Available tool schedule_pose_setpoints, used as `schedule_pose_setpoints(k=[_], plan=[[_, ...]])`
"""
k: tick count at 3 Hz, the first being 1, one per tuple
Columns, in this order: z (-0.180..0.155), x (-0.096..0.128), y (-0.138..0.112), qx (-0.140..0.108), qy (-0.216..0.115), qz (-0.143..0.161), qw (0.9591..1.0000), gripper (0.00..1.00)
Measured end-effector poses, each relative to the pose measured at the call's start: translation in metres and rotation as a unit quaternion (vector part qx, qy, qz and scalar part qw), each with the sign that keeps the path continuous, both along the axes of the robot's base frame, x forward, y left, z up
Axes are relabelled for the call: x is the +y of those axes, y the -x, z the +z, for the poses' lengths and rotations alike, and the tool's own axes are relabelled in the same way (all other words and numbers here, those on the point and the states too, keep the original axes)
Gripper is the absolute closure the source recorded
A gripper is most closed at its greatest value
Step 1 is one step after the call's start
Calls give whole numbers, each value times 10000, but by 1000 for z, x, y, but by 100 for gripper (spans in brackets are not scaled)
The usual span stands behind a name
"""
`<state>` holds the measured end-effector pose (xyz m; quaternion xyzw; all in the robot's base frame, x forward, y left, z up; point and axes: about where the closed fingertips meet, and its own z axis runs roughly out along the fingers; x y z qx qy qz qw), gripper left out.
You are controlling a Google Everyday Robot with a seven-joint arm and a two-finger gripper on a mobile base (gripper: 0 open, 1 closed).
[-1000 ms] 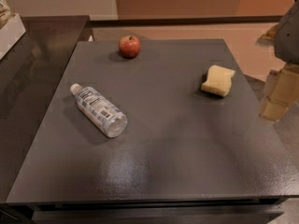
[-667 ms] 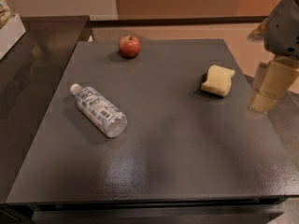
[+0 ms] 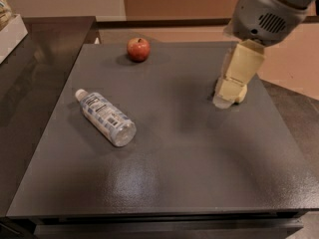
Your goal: Pick blue plastic bottle
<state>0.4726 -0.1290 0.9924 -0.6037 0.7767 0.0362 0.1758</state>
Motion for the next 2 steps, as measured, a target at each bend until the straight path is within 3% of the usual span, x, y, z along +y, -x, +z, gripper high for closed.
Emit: schedule_pose_setpoints(k=[2], plan=[[-16, 90, -29, 243, -105, -135, 9996, 0]])
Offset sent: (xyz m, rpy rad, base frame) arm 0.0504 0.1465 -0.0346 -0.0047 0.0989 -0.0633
